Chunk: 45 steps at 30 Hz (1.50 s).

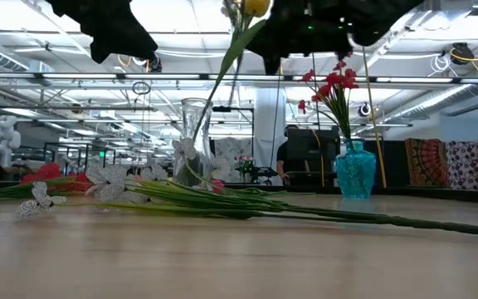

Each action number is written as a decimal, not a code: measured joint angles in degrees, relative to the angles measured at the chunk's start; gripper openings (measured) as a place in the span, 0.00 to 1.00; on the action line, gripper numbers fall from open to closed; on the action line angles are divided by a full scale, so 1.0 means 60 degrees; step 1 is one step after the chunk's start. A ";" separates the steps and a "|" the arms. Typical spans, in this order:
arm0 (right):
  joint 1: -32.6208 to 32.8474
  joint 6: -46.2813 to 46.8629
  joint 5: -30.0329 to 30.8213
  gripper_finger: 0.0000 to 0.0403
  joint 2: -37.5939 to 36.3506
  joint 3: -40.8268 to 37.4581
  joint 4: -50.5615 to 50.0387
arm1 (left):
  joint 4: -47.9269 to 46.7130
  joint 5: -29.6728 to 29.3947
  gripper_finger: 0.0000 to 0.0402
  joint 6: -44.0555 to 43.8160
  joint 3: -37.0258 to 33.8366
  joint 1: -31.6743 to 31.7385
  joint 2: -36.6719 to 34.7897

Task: Sort flowers into vase by color
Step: Put the right white flowers into the transparent flower vase

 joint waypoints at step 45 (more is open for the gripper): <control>0.1295 -0.1006 -0.1349 0.22 0.2188 0.0873 0.0000 | 0.0004 -0.0040 0.29 -0.0032 0.0000 0.0000 0.0000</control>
